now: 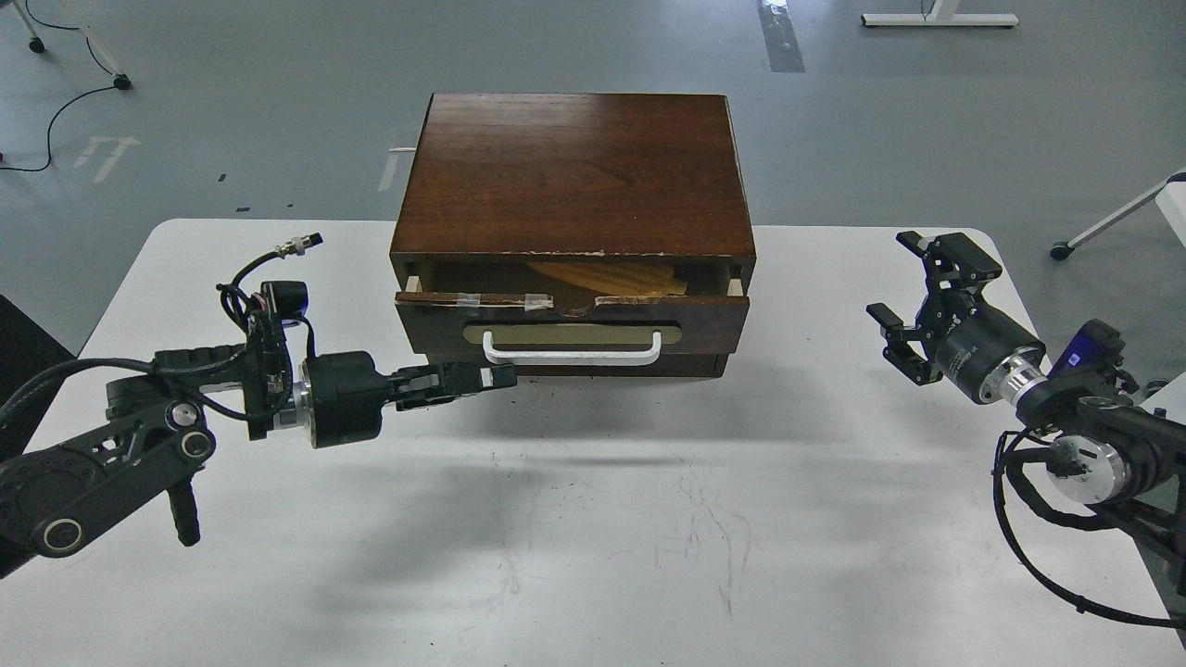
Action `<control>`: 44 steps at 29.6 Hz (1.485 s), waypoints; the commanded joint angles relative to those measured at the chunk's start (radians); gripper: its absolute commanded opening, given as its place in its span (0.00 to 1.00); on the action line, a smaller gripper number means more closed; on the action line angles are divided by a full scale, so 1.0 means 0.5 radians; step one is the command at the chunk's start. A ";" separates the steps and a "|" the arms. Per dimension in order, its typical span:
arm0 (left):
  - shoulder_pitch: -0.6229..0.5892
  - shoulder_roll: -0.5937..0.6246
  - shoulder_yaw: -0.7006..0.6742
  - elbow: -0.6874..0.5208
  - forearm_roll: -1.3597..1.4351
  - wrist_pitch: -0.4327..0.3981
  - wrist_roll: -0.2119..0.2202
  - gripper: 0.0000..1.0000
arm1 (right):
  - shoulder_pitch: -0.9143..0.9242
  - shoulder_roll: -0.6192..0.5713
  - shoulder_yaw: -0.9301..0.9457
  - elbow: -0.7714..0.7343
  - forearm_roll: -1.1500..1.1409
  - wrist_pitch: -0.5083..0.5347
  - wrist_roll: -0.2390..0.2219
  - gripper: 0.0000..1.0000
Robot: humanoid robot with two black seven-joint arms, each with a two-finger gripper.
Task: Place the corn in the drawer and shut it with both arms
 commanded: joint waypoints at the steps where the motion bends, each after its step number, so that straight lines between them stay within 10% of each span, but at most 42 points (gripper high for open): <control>1: -0.003 0.000 -0.002 0.010 0.000 0.001 0.000 0.00 | 0.000 -0.001 0.000 0.000 0.000 -0.001 0.000 0.97; 44: -0.040 0.034 0.038 0.127 -0.083 0.001 0.000 0.00 | -0.006 -0.001 0.000 0.000 0.000 -0.001 0.000 0.97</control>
